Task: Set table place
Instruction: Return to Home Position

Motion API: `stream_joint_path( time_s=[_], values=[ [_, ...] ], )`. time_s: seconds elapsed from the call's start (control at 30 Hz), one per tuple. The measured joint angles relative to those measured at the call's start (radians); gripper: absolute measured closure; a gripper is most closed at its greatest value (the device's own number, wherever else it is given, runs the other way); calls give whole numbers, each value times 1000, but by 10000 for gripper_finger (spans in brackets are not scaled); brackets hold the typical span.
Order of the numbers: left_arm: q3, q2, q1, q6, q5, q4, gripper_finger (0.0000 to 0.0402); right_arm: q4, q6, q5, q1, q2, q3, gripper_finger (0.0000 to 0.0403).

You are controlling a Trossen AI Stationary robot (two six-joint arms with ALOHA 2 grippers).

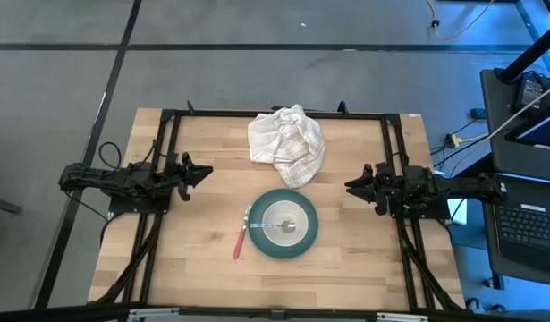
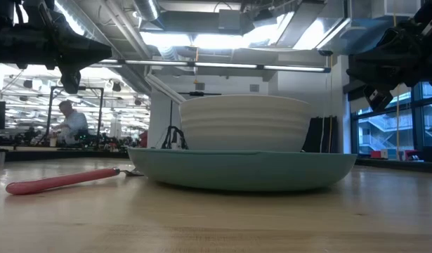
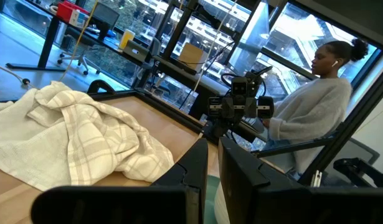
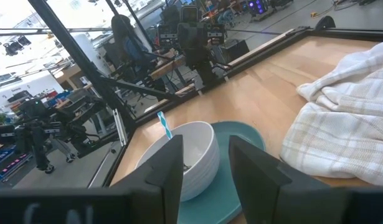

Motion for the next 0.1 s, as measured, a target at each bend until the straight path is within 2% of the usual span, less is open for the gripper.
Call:
stream_joint_path(
  time_s=[0.1],
  values=[
    [0,0,0,0,0,0,369,0,1,0,0,0,0,273]
  ],
)
